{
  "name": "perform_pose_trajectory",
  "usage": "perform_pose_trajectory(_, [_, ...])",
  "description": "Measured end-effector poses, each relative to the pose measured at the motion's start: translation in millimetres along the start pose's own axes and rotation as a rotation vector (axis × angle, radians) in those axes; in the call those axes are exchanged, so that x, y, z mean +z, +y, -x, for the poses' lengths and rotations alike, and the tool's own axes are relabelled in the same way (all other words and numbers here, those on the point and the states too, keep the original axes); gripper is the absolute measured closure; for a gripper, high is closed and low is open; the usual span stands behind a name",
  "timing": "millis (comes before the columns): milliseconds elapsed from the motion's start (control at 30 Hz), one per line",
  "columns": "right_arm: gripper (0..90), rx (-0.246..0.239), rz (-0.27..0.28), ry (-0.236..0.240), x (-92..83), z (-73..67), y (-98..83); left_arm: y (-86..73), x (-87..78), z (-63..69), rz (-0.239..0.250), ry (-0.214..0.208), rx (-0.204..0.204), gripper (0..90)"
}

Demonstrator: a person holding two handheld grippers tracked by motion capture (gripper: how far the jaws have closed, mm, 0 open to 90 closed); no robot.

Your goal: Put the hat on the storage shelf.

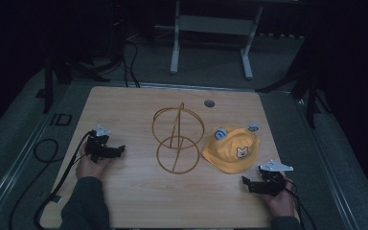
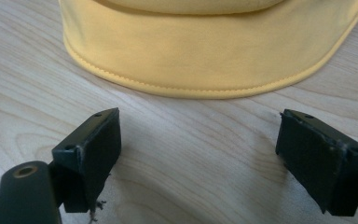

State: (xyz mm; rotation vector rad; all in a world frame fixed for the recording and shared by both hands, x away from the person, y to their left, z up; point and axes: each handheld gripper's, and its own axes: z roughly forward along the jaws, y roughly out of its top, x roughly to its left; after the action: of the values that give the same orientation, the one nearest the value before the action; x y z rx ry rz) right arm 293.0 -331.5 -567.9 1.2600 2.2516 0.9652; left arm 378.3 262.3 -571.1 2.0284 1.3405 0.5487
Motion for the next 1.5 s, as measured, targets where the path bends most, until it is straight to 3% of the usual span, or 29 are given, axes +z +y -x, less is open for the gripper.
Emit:
perform_pose_trajectory(67, [14.0,-0.005,0.000,0.004,-0.1,0.6,-0.1,-0.7,-1.2,-0.5,0.012,0.018,-0.019,15.1])
perform_pose_trajectory(333, [14.1,-0.011,0.001,0.008,0.0,1.3,-0.1,-0.7,-1.2,-0.5,0.012,0.018,-0.018,15.3])
perform_pose_trajectory(567, [30.0,-0.006,0.007,0.005,-3.9,3.9,-0.2,-0.2,-0.7,-0.5,0.012,0.018,-0.018,15.3])
perform_pose_trajectory(700, [34.9,-0.019,-0.029,0.013,-6.8,5.2,3.2,-0.2,-0.7,-0.4,0.012,0.018,-0.018,15.3])
perform_pose_trajectory(800, [37.0,-0.057,-0.051,0.000,-9.2,4.0,5.1,-0.1,-0.7,-0.4,0.011,0.018,-0.018,15.3])
perform_pose_trajectory(833, [38.3,-0.101,-0.083,-0.012,-12.3,2.7,8.2,-0.1,-0.7,-0.3,0.011,0.018,-0.018,15.3])
perform_pose_trajectory(867, [38.3,-0.112,-0.090,-0.015,-13.4,2.3,9.3,-0.1,-0.7,-0.3,0.011,0.018,-0.018,15.3])
perform_pose_trajectory(1033, [38.5,-0.150,-0.101,-0.009,-20.8,0.4,17.0,-0.1,-0.7,-0.2,0.011,0.018,-0.019,15.3])
perform_pose_trajectory(1267, [40.7,-0.240,-0.133,0.021,-31.0,-3.3,36.2,0.0,-0.6,-0.1,0.012,0.019,-0.020,15.3])
perform_pose_trajectory(1400, [40.9,-0.265,-0.138,0.028,-35.2,-4.2,44.3,0.0,-0.5,0.0,0.012,0.020,-0.021,15.3])
perform_pose_trajectory(1500, [40.5,-0.269,-0.135,0.060,-39.5,-4.7,51.9,0.0,-0.4,0.1,0.013,0.020,-0.021,15.3])
